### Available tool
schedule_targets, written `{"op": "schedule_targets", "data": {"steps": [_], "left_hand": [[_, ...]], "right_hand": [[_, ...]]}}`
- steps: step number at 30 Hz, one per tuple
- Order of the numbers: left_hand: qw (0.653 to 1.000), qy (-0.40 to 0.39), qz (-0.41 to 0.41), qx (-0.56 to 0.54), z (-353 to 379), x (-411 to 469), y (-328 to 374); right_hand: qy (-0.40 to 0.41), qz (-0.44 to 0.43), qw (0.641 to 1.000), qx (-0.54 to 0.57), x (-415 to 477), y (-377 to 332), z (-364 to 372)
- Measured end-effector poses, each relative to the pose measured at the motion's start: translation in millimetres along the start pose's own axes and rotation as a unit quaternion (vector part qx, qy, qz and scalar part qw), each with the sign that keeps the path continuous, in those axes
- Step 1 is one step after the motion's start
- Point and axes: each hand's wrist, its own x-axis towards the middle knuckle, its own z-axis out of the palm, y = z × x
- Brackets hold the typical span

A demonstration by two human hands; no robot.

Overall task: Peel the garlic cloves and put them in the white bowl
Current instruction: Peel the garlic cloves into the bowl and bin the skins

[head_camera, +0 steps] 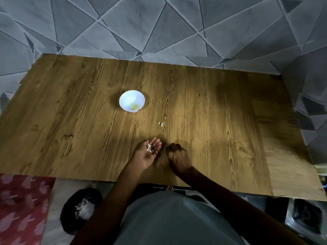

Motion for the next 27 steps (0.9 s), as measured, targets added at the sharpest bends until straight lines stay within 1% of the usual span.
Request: {"op": "schedule_targets", "data": {"steps": [3, 5, 7, 8, 10, 12, 13, 15, 16, 18, 19, 20, 22, 24, 27], "left_hand": [[1.000, 0.007, 0.003, -0.005, -5, -1, 3], [1.000, 0.010, 0.011, -0.016, -11, -2, 6], [0.999, 0.018, 0.018, -0.022, -19, -1, 8], [0.999, 0.023, 0.020, -0.021, -24, -2, 9], [0.999, 0.029, 0.022, -0.024, -33, -5, 10], [0.998, 0.039, 0.030, -0.036, -41, -9, 13], [0.998, 0.042, 0.028, -0.039, -46, -12, 13], [0.998, 0.029, 0.022, -0.046, -59, -21, 14], [0.999, 0.022, 0.021, -0.043, -67, -24, 14], [0.999, 0.021, 0.021, -0.035, -87, -32, 16], [0.999, 0.020, 0.021, -0.039, -97, -35, 19], [0.998, 0.010, 0.015, -0.067, -111, -40, 23], [0.993, -0.008, -0.008, -0.119, -138, -52, 32], [0.987, -0.020, 0.004, -0.157, -163, -63, 41], [0.980, 0.000, 0.043, -0.194, -226, -82, 56]], "right_hand": [[-0.023, -0.003, 1.000, -0.020, 5, 0, 4], [-0.024, 0.005, 0.999, -0.030, 10, -2, 4], [-0.039, 0.025, 0.999, -0.016, 13, -6, -2], [-0.042, 0.039, 0.998, 0.013, 14, -8, -7], [-0.046, 0.076, 0.986, 0.143, 17, -10, -16], [-0.050, 0.114, 0.943, 0.309, 22, -26, -32], [-0.029, 0.112, 0.928, 0.354, 24, -38, -39], [-0.018, 0.060, 0.919, 0.390, 25, -70, -49], [-0.030, 0.029, 0.919, 0.392, 23, -88, -53], [-0.065, -0.030, 0.943, 0.326, 19, -121, -54], [-0.078, -0.043, 0.956, 0.281, 18, -134, -52], [-0.094, -0.046, 0.962, 0.251, 18, -151, -51], [-0.119, -0.059, 0.967, 0.219, 20, -182, -48], [-0.114, -0.091, 0.971, 0.191, 19, -208, -46], [-0.141, -0.103, 0.956, 0.235, 18, -267, -39]]}}
